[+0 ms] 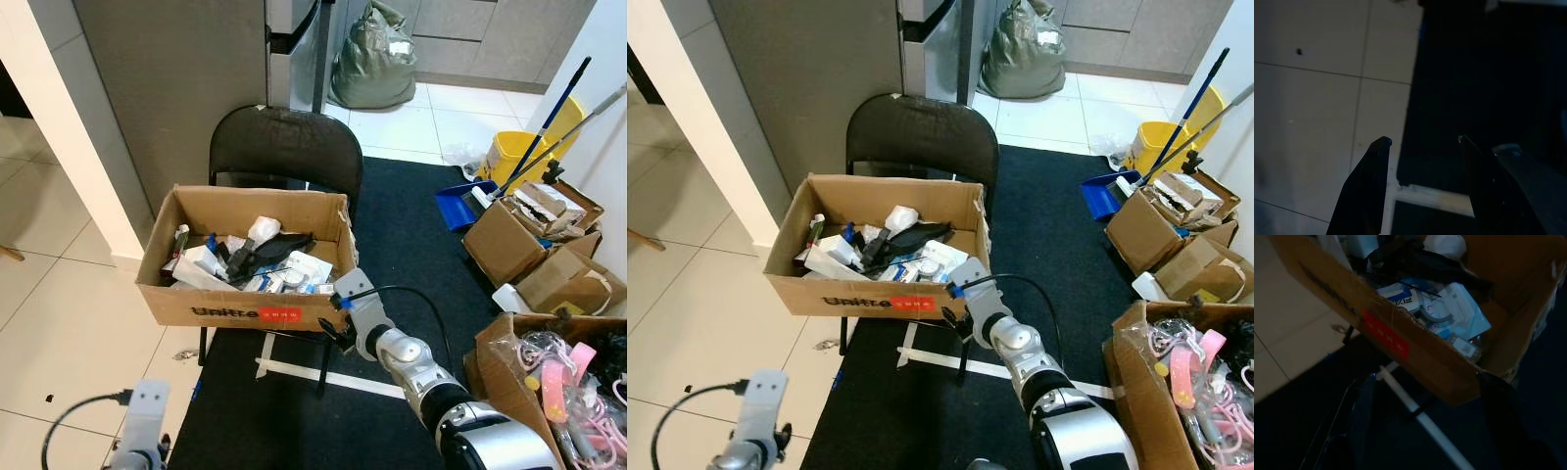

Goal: Picking trash to rubbish bin

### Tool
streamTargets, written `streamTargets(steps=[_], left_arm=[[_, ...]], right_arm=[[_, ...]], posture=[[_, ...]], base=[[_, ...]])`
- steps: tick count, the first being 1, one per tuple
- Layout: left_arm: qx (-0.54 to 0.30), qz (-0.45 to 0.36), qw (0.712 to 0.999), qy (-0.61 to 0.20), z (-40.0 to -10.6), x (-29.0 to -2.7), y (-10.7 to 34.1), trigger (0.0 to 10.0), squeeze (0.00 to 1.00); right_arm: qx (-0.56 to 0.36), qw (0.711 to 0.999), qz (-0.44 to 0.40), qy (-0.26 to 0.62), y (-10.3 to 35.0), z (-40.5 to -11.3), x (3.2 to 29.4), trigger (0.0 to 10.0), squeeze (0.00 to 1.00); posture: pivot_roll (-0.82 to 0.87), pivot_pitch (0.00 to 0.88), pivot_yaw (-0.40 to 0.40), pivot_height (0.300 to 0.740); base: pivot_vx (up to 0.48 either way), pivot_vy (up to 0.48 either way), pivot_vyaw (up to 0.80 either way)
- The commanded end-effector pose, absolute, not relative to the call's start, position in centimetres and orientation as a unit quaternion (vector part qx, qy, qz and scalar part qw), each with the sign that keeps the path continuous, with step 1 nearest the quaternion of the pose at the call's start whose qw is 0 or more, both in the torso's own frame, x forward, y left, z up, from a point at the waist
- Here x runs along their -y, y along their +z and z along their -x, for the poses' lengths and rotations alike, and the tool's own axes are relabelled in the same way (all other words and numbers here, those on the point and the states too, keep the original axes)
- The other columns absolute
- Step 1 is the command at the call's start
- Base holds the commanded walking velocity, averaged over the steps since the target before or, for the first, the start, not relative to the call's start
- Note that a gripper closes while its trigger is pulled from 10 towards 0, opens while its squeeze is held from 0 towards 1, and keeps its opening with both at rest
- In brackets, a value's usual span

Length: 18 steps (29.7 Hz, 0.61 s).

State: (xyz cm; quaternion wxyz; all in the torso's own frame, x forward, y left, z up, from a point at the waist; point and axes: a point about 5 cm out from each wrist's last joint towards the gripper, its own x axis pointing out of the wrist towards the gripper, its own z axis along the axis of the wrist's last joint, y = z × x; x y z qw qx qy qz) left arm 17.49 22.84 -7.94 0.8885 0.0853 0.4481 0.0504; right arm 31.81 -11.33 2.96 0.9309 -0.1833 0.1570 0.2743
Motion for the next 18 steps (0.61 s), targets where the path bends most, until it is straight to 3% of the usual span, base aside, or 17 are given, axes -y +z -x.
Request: streamTargets(steps=[1, 8, 10, 13, 14, 16, 18], left_arm=[[-0.465, -0.079, 0.881, 0.049, -16.6, -22.5, -8.4, 10.0, 0.0], [-0.488, -0.072, 0.869, 0.04, -14.6, -21.9, -9.4, 10.0, 0.0], [-0.502, -0.074, 0.861, 0.036, -13.5, -21.9, -9.8, 10.0, 0.0], [-0.506, -0.077, 0.858, 0.033, -13.3, -21.9, -9.9, 10.0, 0.0], [-0.509, -0.08, 0.856, 0.029, -13.1, -21.9, -9.9, 10.0, 0.0], [-0.512, -0.087, 0.854, 0.021, -13.0, -21.9, -10.0, 10.0, 0.0], [-0.512, -0.089, 0.854, 0.019, -13.1, -21.9, -9.9, 10.0, 0.0]], right_arm=[[-0.153, 0.917, 0.217, 0.296, 2.6, -31.4, 11.3, 10.0, 0.0], [-0.112, 0.857, 0.284, 0.414, 2.1, -29.6, 8.4, 10.0, 0.0], [-0.031, 0.813, 0.385, 0.435, 2.6, -29.0, 7.4, 10.0, 0.0], [-0.007, 0.797, 0.414, 0.439, 2.9, -29.0, 7.2, 10.0, 0.0], [0.049, 0.757, 0.489, 0.43, 3.5, -29.1, 6.8, 10.0, 0.0], [0.147, 0.716, 0.543, 0.414, 4.9, -29.1, 6.1, 10.0, 0.0], [0.165, 0.708, 0.549, 0.412, 5.2, -29.1, 5.9, 10.0, 0.0]], posture=[[-0.02, 0.026, -0.001, 0.74], [-0.06, 0.052, 0.016, 0.74], [-0.09, 0.07, 0.032, 0.74], [-0.09, 0.07, 0.032, 0.74], [-0.1, 0.07, 0.043, 0.74], [-0.1, 0.071, 0.048, 0.74], [-0.1, 0.069, 0.048, 0.74]], base=[[0.0, 0.0, 0.0], [0.0, 0.0, 0.0], [0.0, 0.0, 0.0], [0.0, 0.0, 0.0], [0.0, 0.0, 0.0], [0.0, 0.0, 0.0], [0.0, 0.0, 0.0]])
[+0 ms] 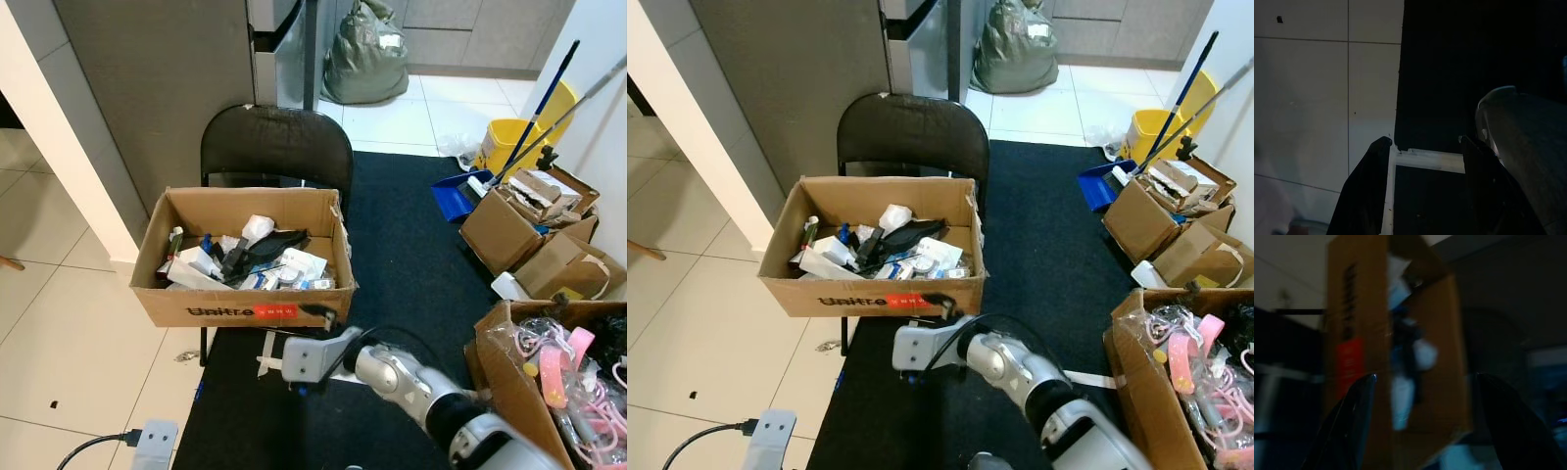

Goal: Picking trash to rubbish bin

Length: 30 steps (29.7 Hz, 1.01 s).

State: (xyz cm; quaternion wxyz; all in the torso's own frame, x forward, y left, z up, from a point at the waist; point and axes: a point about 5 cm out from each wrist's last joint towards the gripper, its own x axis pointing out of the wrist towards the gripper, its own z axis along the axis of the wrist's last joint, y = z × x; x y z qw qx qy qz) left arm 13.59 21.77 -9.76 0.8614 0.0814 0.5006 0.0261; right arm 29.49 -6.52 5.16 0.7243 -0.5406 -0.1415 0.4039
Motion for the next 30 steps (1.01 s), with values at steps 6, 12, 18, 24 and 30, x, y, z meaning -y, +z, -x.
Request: streamTargets(steps=[6, 12, 18, 24, 30], left_arm=[[-0.505, -0.088, 0.858, 0.021, -13.7, -21.9, -9.7, 10.0, 0.0], [-0.508, -0.085, 0.857, 0.02, -13.0, -21.7, -10.0, 10.0, 0.0], [-0.515, -0.085, 0.853, 0.025, -12.3, -22.1, -10.1, 10.0, 0.0], [-0.513, -0.079, 0.854, 0.037, -11.7, -22.6, -10.2, 10.0, 0.0], [-0.519, -0.079, 0.85, 0.036, -10.5, -22.5, -10.4, 10.0, 0.0]], right_arm=[[0.12, 0.746, 0.476, 0.451, 5.1, -29.2, 5.5, 10.0, 0.0], [0.124, 0.74, 0.481, 0.454, 4.3, -28.4, 5.4, 10.0, 0.0], [0.111, 0.744, 0.471, 0.461, 4.2, -28.3, 5.3, 10.0, 0.0], [0.117, 0.742, 0.45, 0.483, 4.0, -27.6, 4.7, 10.0, 0.0], [0.126, 0.742, 0.443, 0.487, 3.9, -26.9, 4.8, 10.0, 0.0]], posture=[[-0.09, 0.058, 0.046, 0.74], [-0.08, 0.09, 0.048, 0.74], [-0.07, 0.101, 0.045, 0.74], [-0.04, 0.136, 0.039, 0.74], [-0.01, 0.161, 0.027, 0.74]], base=[[0.0, 0.0, 0.0], [0.0, 0.0, 0.0], [0.0, 0.0, 0.0], [0.0, 0.0, 0.0], [0.0, 0.0, 0.0]])
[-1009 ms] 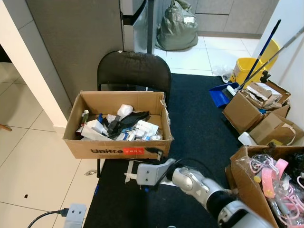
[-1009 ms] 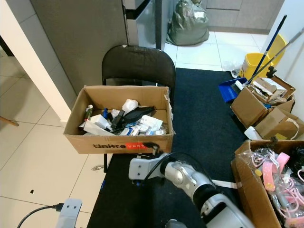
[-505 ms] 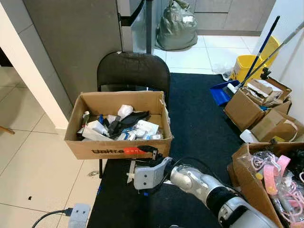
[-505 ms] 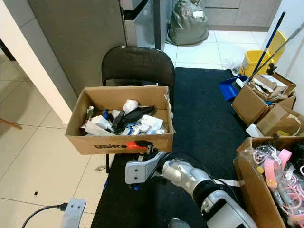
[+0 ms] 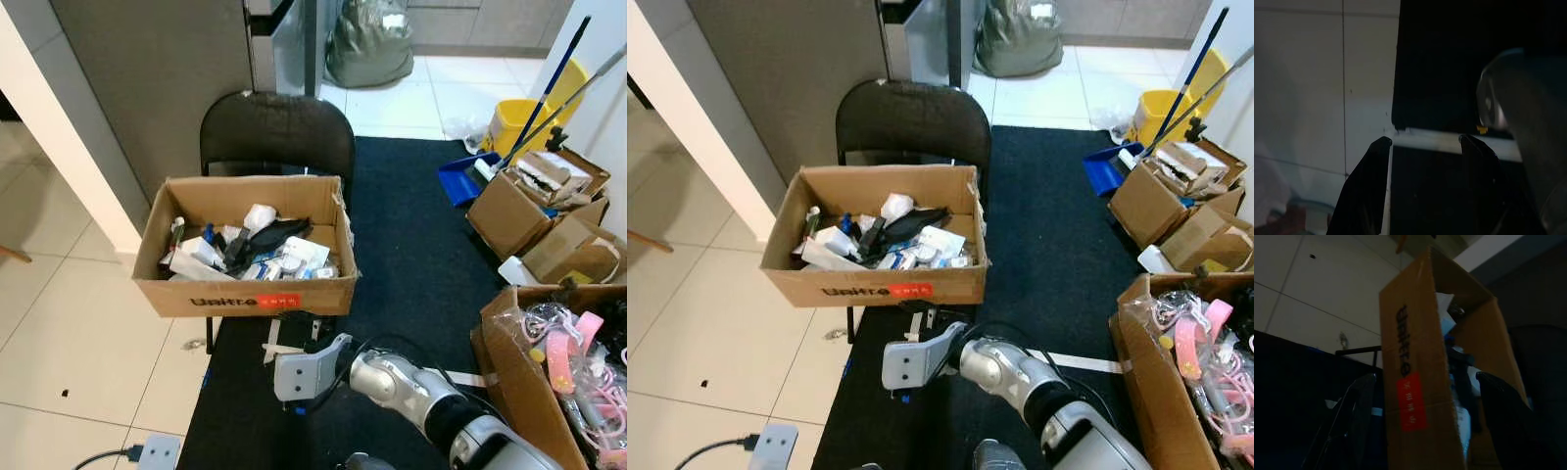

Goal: Picking trash to rubbish bin

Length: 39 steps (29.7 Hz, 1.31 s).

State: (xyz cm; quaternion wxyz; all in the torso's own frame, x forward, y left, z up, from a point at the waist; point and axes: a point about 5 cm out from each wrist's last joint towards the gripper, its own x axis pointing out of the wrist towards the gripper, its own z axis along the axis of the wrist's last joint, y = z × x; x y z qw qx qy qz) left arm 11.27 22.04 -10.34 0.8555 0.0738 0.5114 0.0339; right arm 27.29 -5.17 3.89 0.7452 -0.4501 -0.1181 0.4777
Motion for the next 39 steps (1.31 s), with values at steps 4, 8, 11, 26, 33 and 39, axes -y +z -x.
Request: streamTargets(steps=[4, 8, 11, 26, 33, 39], left_arm=[[-0.523, -0.064, 0.849, 0.051, -9.3, -22.6, -10.7, 10.0, 0.0], [-0.523, -0.064, 0.848, 0.052, -9.1, -22.7, -10.7, 10.0, 0.0], [-0.518, -0.066, 0.851, 0.057, -8.8, -23.3, -10.5, 10.0, 0.0], [-0.503, -0.121, 0.854, 0.058, -5.6, -28.2, -9.2, 10.0, 0.0], [-0.48, -0.103, 0.865, 0.107, -7.1, -28.9, -8.7, 10.0, 0.0], [-0.484, -0.092, 0.867, 0.071, -8.3, -26.1, -9.5, 10.0, 0.0]], right_arm=[[0.123, 0.749, 0.426, 0.492, 3.8, -26.2, 5.5, 10.0, 0.0], [0.126, 0.748, 0.413, 0.504, 3.9, -25.8, 5.8, 10.0, 0.0], [0.134, 0.751, 0.325, 0.559, 4.3, -24.6, 5.8, 10.0, 0.0], [-0.169, 0.522, -0.282, 0.787, 4.3, -19.8, 9.5, 10.0, 0.0], [0.094, 0.907, -0.094, 0.399, 3.9, -23.3, 13.1, 2.3, 0.0], [0.018, 0.973, 0.043, 0.224, 4.0, -24.5, 16.6, 10.0, 0.0]], posture=[[0.04, 0.184, 0.027, 0.74], [0.05, 0.187, 0.031, 0.74], [0.12, 0.196, 0.034, 0.74], [0.22, 0.235, 0.075, 0.74], [0.21, 0.238, 0.072, 0.74], [0.12, 0.211, 0.058, 0.74]], base=[[0.0, 0.0, 0.0], [0.0, 0.0, 0.0], [0.0, 0.0, 0.0], [0.0, 0.0, 0.0], [0.0, 0.0, -0.18], [0.0, 0.0, 0.33]])
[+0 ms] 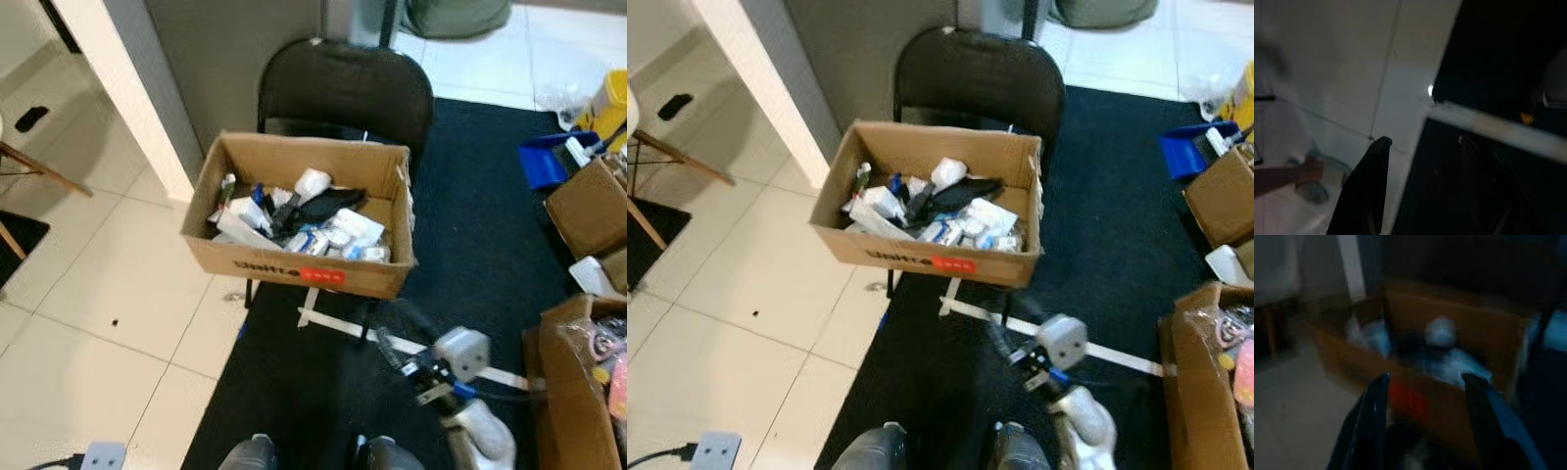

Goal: Picking trash to rubbish bin

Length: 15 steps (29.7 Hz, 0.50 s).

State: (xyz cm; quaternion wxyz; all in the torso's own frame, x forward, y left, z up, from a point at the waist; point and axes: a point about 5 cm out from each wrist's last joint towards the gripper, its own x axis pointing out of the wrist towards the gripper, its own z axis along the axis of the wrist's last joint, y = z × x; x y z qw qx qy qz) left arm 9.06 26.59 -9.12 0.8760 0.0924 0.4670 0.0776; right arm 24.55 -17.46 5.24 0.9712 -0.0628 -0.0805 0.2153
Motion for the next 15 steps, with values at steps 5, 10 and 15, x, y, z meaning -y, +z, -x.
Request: streamTargets(steps=[5, 10, 15], left_arm=[[-0.484, -0.083, 0.869, 0.065, -8.9, -25.3, -9.7, 10.0, 0.0], [-0.487, -0.081, 0.867, 0.064, -9.3, -24.9, -9.8, 10.0, 0.0], [-0.495, -0.076, 0.863, 0.065, -9.6, -24.6, -9.9, 10.0, 0.0]], right_arm=[[0.001, 0.964, -0.008, 0.266, 3.2, -25.3, 16.2, 10.0, 0.0], [0.026, 0.971, -0.046, 0.234, 4.1, -26.9, 16.1, 10.0, 0.0], [-0.014, 0.993, -0.025, 0.116, 5.5, -30.4, 16.8, 10.0, 0.0]], posture=[[0.11, 0.193, 0.051, 0.74], [0.09, 0.175, 0.045, 0.74], [0.07, 0.141, 0.036, 0.74]], base=[[0.0, 0.0, 0.0], [0.0, 0.0, 0.0], [0.0, 0.0, 0.0]])
